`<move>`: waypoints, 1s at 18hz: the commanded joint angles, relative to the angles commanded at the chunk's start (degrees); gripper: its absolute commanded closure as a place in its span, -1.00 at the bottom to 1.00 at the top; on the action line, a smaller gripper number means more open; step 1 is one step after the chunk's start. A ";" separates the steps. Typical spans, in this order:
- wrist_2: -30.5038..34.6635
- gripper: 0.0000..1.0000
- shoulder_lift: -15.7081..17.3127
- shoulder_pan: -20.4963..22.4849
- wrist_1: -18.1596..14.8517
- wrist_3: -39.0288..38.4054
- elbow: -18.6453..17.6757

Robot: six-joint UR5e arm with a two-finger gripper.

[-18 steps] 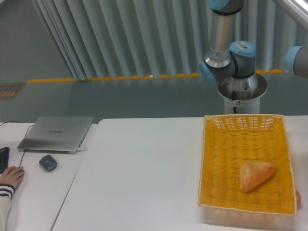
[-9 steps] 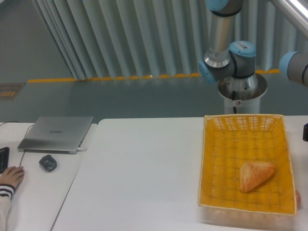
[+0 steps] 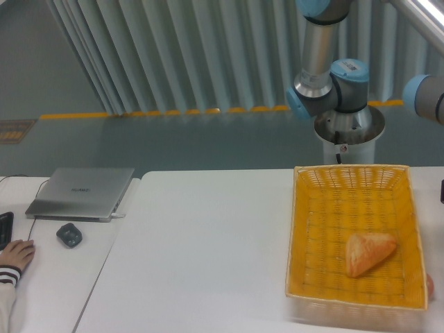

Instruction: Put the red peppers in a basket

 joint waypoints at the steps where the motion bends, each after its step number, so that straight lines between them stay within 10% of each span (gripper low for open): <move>1: 0.09 -1.00 -0.18 0.00 0.00 1.68 0.09; 18: 1.67 -1.00 -7.21 -1.32 0.79 6.62 5.27</move>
